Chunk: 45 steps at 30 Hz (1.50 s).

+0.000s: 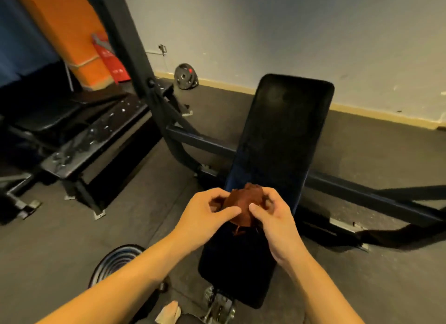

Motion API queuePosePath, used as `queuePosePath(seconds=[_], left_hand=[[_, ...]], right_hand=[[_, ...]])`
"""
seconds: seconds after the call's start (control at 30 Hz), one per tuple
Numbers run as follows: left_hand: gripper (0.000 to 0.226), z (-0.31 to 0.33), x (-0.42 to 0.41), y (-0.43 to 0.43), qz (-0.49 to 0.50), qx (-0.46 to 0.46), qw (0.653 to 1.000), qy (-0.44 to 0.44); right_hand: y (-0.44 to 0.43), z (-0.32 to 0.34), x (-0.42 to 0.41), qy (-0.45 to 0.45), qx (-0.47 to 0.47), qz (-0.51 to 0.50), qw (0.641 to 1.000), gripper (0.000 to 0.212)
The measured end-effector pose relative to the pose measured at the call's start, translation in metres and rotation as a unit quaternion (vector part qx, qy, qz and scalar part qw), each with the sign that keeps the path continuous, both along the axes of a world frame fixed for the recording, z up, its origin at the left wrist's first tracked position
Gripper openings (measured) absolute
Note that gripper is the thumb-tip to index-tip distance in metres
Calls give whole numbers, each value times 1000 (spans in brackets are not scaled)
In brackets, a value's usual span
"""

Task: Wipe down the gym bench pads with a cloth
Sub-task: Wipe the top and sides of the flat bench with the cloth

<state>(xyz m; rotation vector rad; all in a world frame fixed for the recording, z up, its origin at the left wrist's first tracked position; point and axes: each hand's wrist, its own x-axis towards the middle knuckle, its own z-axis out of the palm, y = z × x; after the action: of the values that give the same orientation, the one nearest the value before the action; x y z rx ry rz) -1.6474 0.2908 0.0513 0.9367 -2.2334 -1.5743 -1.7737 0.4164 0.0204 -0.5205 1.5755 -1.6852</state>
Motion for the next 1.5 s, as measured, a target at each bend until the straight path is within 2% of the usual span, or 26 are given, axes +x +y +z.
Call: queuePosePath(seconds=[0.1, 0.17, 0.23, 0.3, 0.43, 0.6, 0.73, 0.77, 0.87, 0.9, 0.97, 1.03, 1.13, 1.23, 1.3, 1.37, 1.5], left_hand=[[8, 41, 33, -17, 63, -17, 997, 29], [11, 65, 57, -34, 93, -6, 995, 47], [4, 83, 85, -60, 104, -17, 993, 62], [11, 98, 117, -91, 108, -26, 990, 85], [32, 118, 203, -180, 115, -7, 987, 115], [33, 141, 325, -281, 152, 43, 977, 141], [1, 154, 398, -320, 193, 67, 963, 174], [8, 154, 413, -327, 203, 91, 957, 187], [56, 155, 449, -347, 192, 146, 955, 173], [61, 156, 459, -351, 176, 156, 960, 150], [51, 158, 476, -358, 135, 168, 971, 106], [29, 159, 486, -363, 130, 132, 980, 79], [6, 155, 494, -375, 216, 41, 973, 65], [8, 147, 501, -392, 272, -38, 961, 30], [9, 139, 507, -403, 304, -87, 949, 11], [10, 128, 511, -414, 359, -128, 924, 15], [14, 96, 502, -442, 481, -134, 864, 65]], right_hand=[[-23, 45, 19, 63, -9, 59, 996, 23], [-43, 71, 35, 116, -8, 97, 989, 23], [-71, 92, 57, 141, -4, 127, 982, 25], [-105, 107, 84, 132, -3, 144, 981, 34], [-192, 131, 160, 46, -17, 155, 987, 45], [-294, 159, 268, 129, 30, 165, 977, 30], [-347, 176, 326, 141, 48, 178, 973, 23], [-359, 180, 337, 156, 54, 193, 967, 22], [-392, 191, 366, 190, 66, 233, 951, 23], [-401, 194, 376, 205, 70, 245, 945, 24], [-414, 201, 392, 246, 66, 274, 927, 22], [-426, 204, 404, 286, 53, 290, 912, 17], [-444, 198, 423, 296, 42, 289, 909, 15], [-471, 184, 442, 272, 41, 333, 902, 31], [-496, 174, 452, 299, 54, 338, 890, 33], [-524, 164, 461, 353, 64, 326, 875, 34], [-592, 137, 474, 419, 66, 281, 861, 37]])
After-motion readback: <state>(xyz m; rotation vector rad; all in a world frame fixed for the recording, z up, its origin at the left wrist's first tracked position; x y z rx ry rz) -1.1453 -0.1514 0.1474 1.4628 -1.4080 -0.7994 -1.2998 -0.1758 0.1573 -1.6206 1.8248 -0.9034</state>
